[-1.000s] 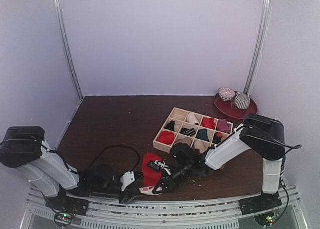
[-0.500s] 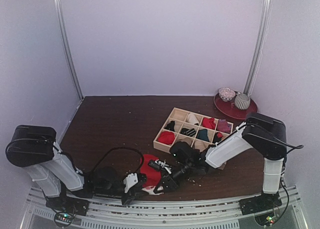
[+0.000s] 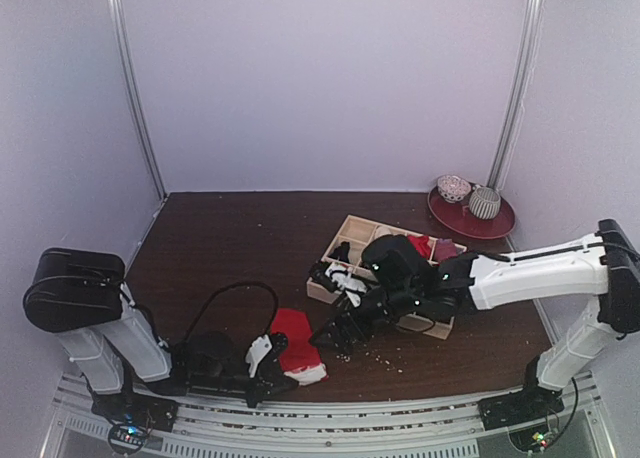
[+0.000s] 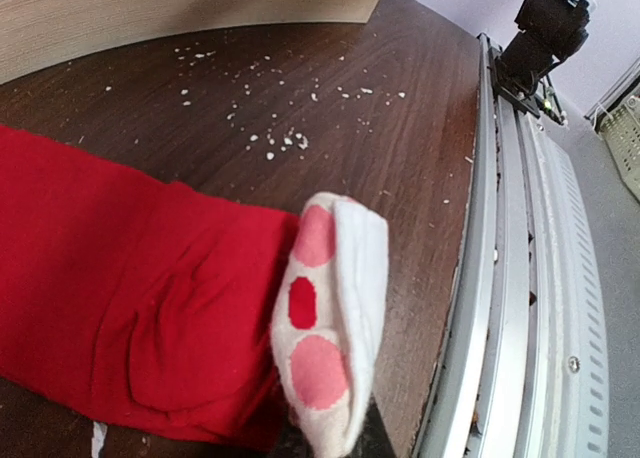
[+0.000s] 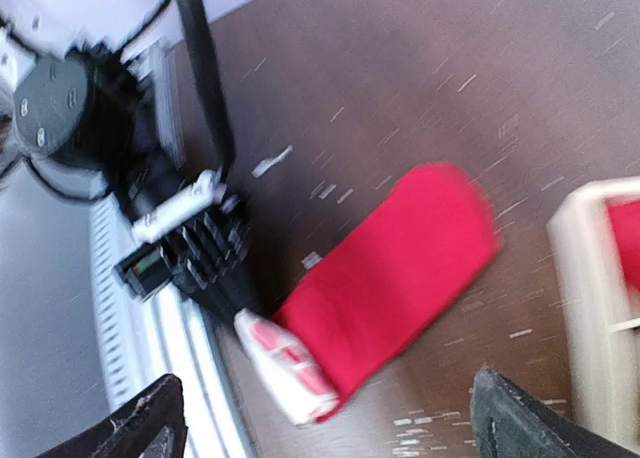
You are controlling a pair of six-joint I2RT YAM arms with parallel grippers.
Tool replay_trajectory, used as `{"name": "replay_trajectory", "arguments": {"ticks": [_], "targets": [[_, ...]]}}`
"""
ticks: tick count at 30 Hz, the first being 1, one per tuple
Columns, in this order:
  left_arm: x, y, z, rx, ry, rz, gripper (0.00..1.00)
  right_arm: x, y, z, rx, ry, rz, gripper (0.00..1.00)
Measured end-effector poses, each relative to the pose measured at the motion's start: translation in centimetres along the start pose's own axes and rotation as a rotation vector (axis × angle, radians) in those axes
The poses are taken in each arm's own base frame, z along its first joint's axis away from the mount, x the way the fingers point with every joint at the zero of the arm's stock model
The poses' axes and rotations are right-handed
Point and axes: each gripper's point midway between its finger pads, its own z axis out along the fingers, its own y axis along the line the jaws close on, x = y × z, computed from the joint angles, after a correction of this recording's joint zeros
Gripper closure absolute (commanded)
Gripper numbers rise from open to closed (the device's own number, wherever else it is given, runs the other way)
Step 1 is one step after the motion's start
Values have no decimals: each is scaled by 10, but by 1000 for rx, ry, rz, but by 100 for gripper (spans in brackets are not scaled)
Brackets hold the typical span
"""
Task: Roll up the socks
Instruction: Roll a pair of socks at the center of the board.
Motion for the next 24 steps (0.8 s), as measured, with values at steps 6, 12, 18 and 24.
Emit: {"name": "replay_trajectory", "arguments": {"ticks": [6, 12, 18, 24], "targets": [[1, 0, -3, 14, 0, -48, 100, -55, -27, -79, 435, -314, -86, 0], [2, 0, -3, 14, 4, -59, 100, -5, -67, -103, 609, -380, -103, 7], [1, 0, -3, 14, 5, -62, 100, 22, -35, -53, 378, -272, -264, 24], [1, 1, -3, 16, 6, -64, 100, 70, -10, 4, 153, -93, -413, 32]]}}
